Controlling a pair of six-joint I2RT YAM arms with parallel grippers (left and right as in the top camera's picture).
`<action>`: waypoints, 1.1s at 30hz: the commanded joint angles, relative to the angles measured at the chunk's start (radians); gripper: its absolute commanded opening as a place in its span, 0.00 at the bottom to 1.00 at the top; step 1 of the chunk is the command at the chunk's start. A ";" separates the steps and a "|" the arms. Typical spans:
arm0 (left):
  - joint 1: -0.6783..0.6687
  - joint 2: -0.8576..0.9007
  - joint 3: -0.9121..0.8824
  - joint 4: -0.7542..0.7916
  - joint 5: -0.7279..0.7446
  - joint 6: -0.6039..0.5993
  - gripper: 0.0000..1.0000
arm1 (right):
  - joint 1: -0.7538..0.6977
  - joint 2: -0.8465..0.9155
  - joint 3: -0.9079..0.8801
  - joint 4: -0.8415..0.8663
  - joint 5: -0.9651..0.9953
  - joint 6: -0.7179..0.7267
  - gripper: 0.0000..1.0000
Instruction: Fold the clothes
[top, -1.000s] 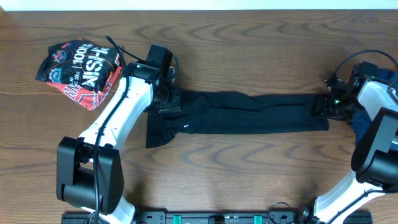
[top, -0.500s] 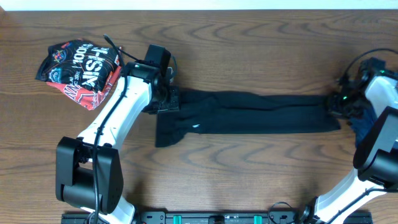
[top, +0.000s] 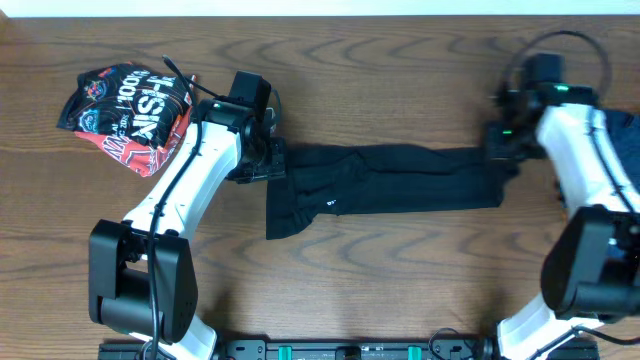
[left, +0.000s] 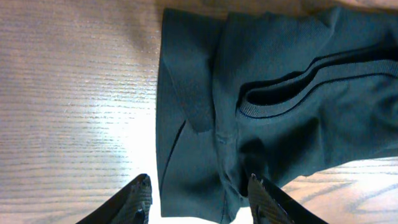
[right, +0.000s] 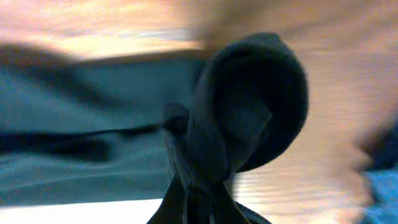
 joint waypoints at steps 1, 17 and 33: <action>0.005 -0.008 0.002 -0.008 -0.013 -0.006 0.52 | 0.100 0.019 0.006 -0.003 0.018 0.060 0.01; 0.005 -0.008 0.002 -0.013 -0.013 -0.006 0.52 | 0.287 0.095 0.005 0.015 0.013 0.101 0.06; 0.005 -0.008 0.002 -0.021 -0.013 -0.006 0.53 | 0.254 0.046 0.007 0.002 -0.145 -0.003 0.30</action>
